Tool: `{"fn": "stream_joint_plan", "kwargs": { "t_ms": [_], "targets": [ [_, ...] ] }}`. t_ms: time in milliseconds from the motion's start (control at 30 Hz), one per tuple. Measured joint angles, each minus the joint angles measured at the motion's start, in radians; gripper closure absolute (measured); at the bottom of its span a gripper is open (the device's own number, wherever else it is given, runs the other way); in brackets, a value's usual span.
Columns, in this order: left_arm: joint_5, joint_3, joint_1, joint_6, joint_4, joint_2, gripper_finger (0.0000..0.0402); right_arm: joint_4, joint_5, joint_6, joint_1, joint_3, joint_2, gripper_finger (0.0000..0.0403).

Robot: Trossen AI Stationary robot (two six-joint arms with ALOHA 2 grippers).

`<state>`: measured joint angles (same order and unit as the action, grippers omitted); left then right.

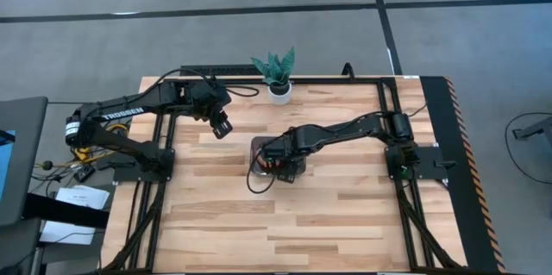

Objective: Nest measuring cups in basket
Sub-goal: Put the nested measuring cups into the black bin, then return to Home Position

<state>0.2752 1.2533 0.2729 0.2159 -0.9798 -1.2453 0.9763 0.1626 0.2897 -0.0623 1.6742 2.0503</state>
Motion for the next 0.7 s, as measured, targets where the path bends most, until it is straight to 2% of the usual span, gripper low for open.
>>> {"fn": "stream_joint_plan", "kwargs": {
  "t_ms": [267,567,700],
  "targets": [
    [-0.005,0.0,-0.002,0.023,-0.017,0.0,0.0272,-0.007,0.0,0.05,-0.001,-0.026,0.0,0.0218],
    [0.002,0.0,-0.038,0.065,-0.036,0.013,0.0272,-0.016,0.025,0.061,-0.001,-0.026,0.0,0.0143],
    [0.005,0.0,-0.053,0.086,-0.037,0.05,0.0272,-0.005,0.068,0.061,-0.01,-0.027,-0.014,0.0128]
  ]
}}
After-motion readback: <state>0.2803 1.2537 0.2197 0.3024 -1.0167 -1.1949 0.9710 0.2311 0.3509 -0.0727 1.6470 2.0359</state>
